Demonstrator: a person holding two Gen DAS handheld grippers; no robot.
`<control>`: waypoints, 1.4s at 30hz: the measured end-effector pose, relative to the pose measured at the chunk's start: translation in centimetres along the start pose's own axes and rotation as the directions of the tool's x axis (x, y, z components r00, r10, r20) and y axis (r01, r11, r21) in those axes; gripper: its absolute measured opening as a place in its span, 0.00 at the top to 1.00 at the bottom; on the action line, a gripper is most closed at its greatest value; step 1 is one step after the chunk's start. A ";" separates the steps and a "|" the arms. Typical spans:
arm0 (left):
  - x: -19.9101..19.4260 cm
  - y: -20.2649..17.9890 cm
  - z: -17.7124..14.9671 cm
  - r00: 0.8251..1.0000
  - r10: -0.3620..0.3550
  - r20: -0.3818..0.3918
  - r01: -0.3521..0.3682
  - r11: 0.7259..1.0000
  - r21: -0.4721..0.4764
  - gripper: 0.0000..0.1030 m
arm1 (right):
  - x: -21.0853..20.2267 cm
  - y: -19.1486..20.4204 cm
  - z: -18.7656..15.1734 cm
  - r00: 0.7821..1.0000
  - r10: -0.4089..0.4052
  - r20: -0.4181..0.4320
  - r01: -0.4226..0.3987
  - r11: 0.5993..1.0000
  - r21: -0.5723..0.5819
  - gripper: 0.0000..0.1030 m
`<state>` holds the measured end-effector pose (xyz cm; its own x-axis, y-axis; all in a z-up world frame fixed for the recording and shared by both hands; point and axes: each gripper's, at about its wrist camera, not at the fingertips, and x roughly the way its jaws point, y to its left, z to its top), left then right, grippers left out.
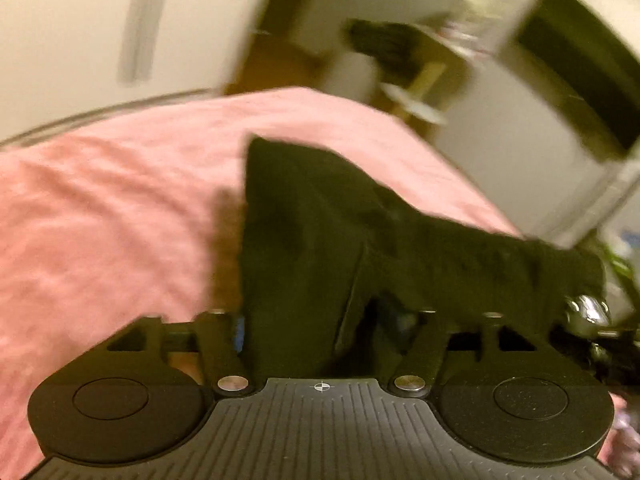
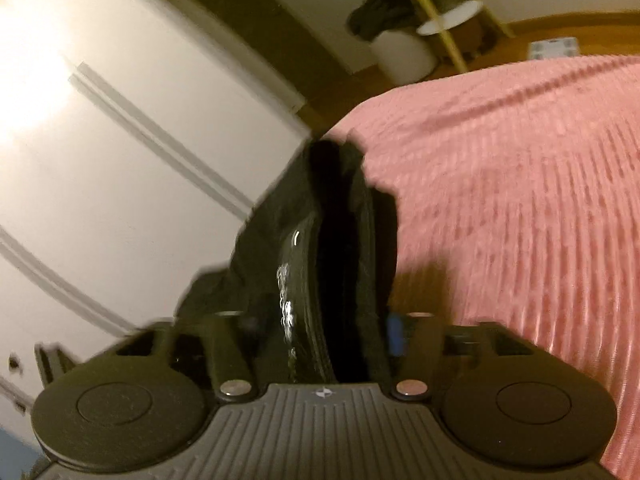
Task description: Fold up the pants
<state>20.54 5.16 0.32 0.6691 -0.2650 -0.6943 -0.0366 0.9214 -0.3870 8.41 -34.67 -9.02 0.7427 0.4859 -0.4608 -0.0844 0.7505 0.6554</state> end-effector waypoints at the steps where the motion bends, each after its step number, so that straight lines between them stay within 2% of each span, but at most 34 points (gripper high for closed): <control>1: 0.1 0.5 -0.2 1.000 0.020 -0.006 -0.020 1.000 -0.014 0.23 | 0.0 -0.6 0.0 1.000 -0.010 0.011 0.010 0.999 0.030 0.30; 3: -0.5 1.0 -1.0 0.999 0.050 0.017 -0.051 0.999 0.004 0.17 | -1.0 -1.2 -0.7 0.999 -0.020 0.043 0.019 0.999 0.035 0.30; 5: -1.7 0.8 -2.4 0.999 0.028 0.040 -0.029 0.999 0.019 0.16 | -2.3 -2.0 -2.3 0.998 -0.026 0.051 0.022 0.997 0.077 0.30; 7: -3.4 0.5 -4.7 0.998 0.001 0.068 -0.002 1.000 0.011 0.08 | -4.1 -3.1 -4.9 0.997 -0.024 0.067 0.014 0.987 0.160 0.30; 10: -4.9 -0.6 -8.3 0.997 0.000 0.080 0.000 1.000 0.009 0.07 | -5.7 -5.1 -9.3 0.995 -0.042 0.086 0.016 0.957 0.290 0.30; 13: -5.5 -1.3 -11.1 0.994 0.001 0.105 -0.002 1.000 0.002 0.07 | -4.8 -7.0 -11.7 0.997 -0.055 0.048 0.030 0.913 0.406 0.33; 16: -5.9 -1.4 -11.6 0.995 -0.025 0.096 0.023 0.999 0.023 0.07 | -3.4 -7.6 -11.9 0.999 -0.031 0.035 0.011 0.888 0.459 0.35; 18: -6.5 -0.7 -12.0 0.994 -0.061 0.089 0.063 0.998 -0.017 0.07 | -3.0 -7.6 -11.7 0.997 0.019 0.079 -0.056 0.873 0.485 0.37; 20: -6.8 0.4 -12.6 0.990 -0.115 0.084 0.123 0.988 -0.095 0.07 | -2.0 -7.5 -11.5 0.995 0.017 0.100 -0.066 0.857 0.511 0.37; 23: -6.1 1.9 -13.2 0.978 -0.206 0.030 0.208 0.950 -0.231 0.07 | -0.2 -8.2 -12.2 0.988 0.030 0.154 -0.117 0.797 0.592 0.37; 24: -5.7 2.2 -13.3 0.974 -0.226 0.006 0.219 0.940 -0.262 0.08 | 0.2 -8.6 -12.6 0.984 0.035 0.177 -0.139 0.772 0.620 0.39; 25: -5.3 2.5 -13.3 0.973 -0.229 0.003 0.221 0.934 -0.280 0.08 | 0.5 -8.9 -12.9 0.981 0.033 0.192 -0.151 0.754 0.639 0.49; 26: -5.1 2.7 -13.2 0.976 -0.216 0.019 0.212 0.934 -0.288 0.09 | 0.6 -9.1 -13.1 0.980 0.032 0.196 -0.153 0.752 0.642 0.52; 29: -4.3 3.3 -12.4 0.982 -0.179 0.058 0.188 0.931 -0.311 0.12 | 0.3 -9.0 -12.9 0.982 0.035 0.186 -0.144 0.775 0.615 0.60; 30: -4.0 3.6 -12.2 0.984 -0.167 0.060 0.177 0.929 -0.325 0.21 | 0.2 -8.7 -12.7 0.983 0.032 0.181 -0.135 0.794 0.592 0.62; 31: -3.9 3.7 -12.1 0.988 -0.145 0.059 0.156 0.929 -0.337 0.36 | 0.0 -8.4 -12.5 0.983 0.029 0.181 -0.127 0.820 0.558 0.63; 32: -3.9 3.9 -12.1 0.991 -0.122 0.062 0.136 0.929 -0.343 0.41 | -0.4 -7.7 -12.3 0.980 0.038 0.194 -0.135 0.849 0.510 0.63; 34: -4.5 4.3 -12.3 0.991 -0.090 0.100 0.119 0.930 -0.347 0.58 | -0.5 -7.4 -12.0 0.968 0.091 0.233 -0.189 0.877 0.442 0.63; 35: -4.8 4.4 -12.3 0.991 -0.079 0.110 0.112 0.932 -0.344 0.60 | -0.5 -7.4 -11.7 0.965 0.106 0.239 -0.202 0.881 0.428 0.63; 36: -4.8 4.5 -12.2 0.992 -0.066 0.108 0.099 0.935 -0.339 0.60 | -0.3 -7.7 -11.6 0.971 0.089 0.221 -0.178 0.889 0.421 0.63; 37: -4.6 4.4 -12.2 0.995 -0.048 0.091 0.075 0.942 -0.326 0.60 | 0.0 -7.9 -11.5 0.982 0.044 0.182 -0.117 0.901 0.417 0.62; 38: -4.4 3.9 -12.2 0.998 -0.023 0.063 0.041 0.952 -0.303 0.60 | 0.5 -8.2 -11.5 0.993 -0.031 0.118 -0.021 0.911 0.412 0.62; 39: -4.3 3.6 -12.2 0.999 -0.002 0.050 0.016 0.960 -0.279 0.59 | 1.1 -8.6 -11.7 0.995 -0.056 0.083 0.017 0.911 0.412 0.62; 41: -4.7 3.2 -12.1 0.999 0.006 0.048 0.006 0.967 -0.254 0.58 | 0.6 -8.8 -11.4 0.997 -0.035 0.074 -0.001 0.899 0.438 0.56; 42: -5.0 3.1 -12.0 0.999 0.006 0.039 0.004 0.970 -0.242 0.53 | 0.2 -8.7 -11.1 0.998 -0.035 0.060 0.006 0.901 0.434 0.53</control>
<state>8.16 5.94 -4.67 0.6977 -0.2483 -0.6720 -0.2125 0.8240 -0.5252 1.94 -36.10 -21.43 0.7836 0.4314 -0.4471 0.2164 0.4850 0.8473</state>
